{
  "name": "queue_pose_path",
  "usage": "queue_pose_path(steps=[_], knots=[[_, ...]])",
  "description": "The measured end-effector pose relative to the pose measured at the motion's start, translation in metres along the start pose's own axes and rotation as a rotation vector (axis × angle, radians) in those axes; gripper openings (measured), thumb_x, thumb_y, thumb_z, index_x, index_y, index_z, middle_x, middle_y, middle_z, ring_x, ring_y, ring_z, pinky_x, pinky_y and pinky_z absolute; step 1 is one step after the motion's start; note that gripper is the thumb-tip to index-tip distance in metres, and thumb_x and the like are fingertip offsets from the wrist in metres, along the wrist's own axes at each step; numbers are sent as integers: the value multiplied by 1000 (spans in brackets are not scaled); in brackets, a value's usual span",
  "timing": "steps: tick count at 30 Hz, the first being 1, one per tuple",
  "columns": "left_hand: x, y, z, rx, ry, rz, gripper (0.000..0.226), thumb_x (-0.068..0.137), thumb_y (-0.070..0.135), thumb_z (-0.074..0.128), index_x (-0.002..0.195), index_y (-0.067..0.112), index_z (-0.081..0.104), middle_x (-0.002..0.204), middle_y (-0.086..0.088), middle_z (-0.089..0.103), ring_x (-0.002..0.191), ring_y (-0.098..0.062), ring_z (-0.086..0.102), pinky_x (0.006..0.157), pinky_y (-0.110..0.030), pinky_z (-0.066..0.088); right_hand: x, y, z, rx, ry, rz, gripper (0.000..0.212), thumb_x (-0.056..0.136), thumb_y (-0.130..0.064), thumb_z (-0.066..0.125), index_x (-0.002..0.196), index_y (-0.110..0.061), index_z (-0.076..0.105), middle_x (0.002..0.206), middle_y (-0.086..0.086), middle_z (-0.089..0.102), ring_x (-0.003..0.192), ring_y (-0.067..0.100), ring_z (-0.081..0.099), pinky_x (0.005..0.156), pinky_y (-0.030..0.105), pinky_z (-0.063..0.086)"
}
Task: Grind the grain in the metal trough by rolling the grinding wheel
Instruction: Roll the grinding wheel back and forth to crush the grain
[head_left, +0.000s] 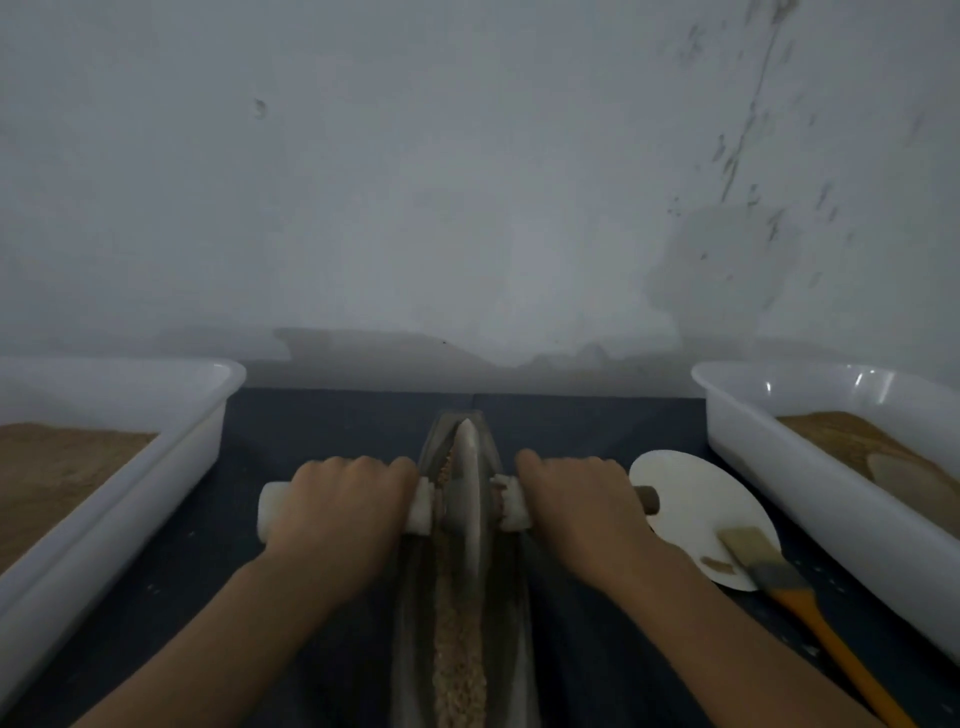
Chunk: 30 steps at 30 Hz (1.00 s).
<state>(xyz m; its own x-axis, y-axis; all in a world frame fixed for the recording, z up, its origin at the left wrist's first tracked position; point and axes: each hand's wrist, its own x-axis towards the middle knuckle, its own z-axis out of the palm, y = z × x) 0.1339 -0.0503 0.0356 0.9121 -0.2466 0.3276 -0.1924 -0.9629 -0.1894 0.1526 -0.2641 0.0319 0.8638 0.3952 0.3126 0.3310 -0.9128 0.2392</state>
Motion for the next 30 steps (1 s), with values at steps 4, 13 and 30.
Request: queue_pose_path(steps=[4, 13, 30], knots=[[-20, 1, -7, -60, -112, 28, 33, 84, 38, 56, 80, 37, 23, 75, 11, 38, 73, -13, 47, 67, -31, 34, -25, -6, -19, 60, -69, -74, 23, 84, -19, 60, 100, -19, 43, 94, 2, 64, 77, 25, 61, 60, 32, 30], [-53, 3, -25, -51, -232, 56, 38, 81, 49, 54, 73, 38, 19, 73, 15, 33, 71, -8, 35, 65, -30, 28, -58, -17, -41, 99, -119, -132, 28, 84, -24, 57, 108, -20, 44, 101, 0, 63, 84, 24, 60, 63, 33, 29], [-29, 1, -8, -140, -139, -9, 41, 82, 43, 59, 76, 39, 19, 75, 14, 41, 72, -12, 45, 66, -32, 36, -30, -3, -17, 82, -37, -151, 26, 82, -23, 63, 97, -20, 42, 88, 1, 64, 73, 25, 61, 59, 33, 33]])
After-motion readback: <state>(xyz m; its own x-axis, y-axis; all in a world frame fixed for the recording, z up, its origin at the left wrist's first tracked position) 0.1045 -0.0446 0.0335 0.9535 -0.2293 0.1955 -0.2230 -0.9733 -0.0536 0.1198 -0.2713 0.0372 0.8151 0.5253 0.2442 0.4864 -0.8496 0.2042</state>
